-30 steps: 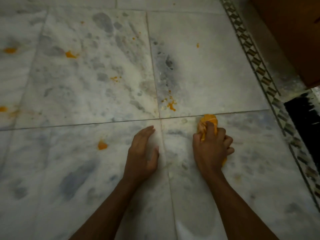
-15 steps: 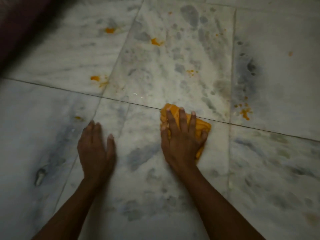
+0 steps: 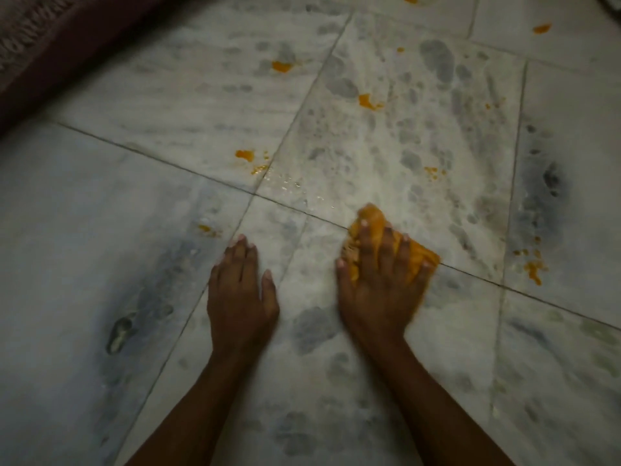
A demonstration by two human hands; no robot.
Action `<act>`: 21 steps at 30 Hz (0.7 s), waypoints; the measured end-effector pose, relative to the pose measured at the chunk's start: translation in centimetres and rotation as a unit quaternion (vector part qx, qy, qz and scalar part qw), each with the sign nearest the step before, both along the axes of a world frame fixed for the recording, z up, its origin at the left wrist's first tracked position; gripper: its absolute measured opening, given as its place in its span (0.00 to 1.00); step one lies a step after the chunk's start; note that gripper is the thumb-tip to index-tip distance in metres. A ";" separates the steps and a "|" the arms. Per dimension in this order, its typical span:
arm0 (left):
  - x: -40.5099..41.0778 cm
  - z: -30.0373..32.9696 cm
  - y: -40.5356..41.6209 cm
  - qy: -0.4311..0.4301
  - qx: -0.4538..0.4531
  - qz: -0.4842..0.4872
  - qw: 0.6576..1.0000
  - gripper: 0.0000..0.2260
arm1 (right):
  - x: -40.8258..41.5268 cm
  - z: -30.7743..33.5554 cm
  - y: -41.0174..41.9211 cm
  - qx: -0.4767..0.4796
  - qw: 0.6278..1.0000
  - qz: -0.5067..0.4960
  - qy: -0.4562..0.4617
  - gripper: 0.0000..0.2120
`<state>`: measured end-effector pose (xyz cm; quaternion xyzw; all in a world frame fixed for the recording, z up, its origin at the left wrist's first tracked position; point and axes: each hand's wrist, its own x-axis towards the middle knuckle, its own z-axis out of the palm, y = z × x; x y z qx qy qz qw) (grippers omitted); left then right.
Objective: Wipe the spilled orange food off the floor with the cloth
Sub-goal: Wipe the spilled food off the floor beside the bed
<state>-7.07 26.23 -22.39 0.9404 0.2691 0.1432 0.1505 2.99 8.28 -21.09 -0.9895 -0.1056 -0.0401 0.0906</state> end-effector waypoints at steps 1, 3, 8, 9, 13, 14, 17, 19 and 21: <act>0.2 -0.4 0.1 -0.009 0.000 0.006 1.000 0.25 | -0.3 -0.5 1.1 0.011 0.999 0.043 -0.011 0.33; -0.4 0.4 -0.1 -0.024 -0.024 0.029 0.999 0.24 | -3.2 -0.1 0.4 -0.003 0.986 0.164 0.001 0.31; -3.3 3.1 4.3 -0.063 -0.053 0.113 0.990 0.27 | -6.4 0.9 -7.1 -0.018 0.976 0.213 0.037 0.42; -4.2 2.8 6.5 -0.053 -0.034 0.130 0.989 0.27 | -5.2 1.1 -6.4 -0.020 0.982 0.183 0.047 0.43; -6.3 1.0 12.5 0.025 -0.001 0.201 0.979 0.31 | -0.4 0.5 3.9 0.006 0.991 0.130 0.036 0.39; -6.3 0.4 12.9 0.033 -0.003 0.224 0.974 0.31 | 0.1 0.1 7.0 0.012 0.986 0.162 0.027 0.37; -6.0 -0.3 12.1 0.038 0.012 0.235 0.971 0.30 | -1.4 -1.2 10.8 -0.010 0.964 0.267 -0.002 0.34; -6.1 0.1 12.2 0.034 0.014 0.240 0.970 0.30 | -3.0 -0.7 9.1 -0.010 0.944 0.330 -0.012 0.33; -6.0 0.8 12.0 0.040 0.012 0.245 0.969 0.30 | -2.9 -0.2 6.2 -0.010 0.930 0.367 -0.017 0.33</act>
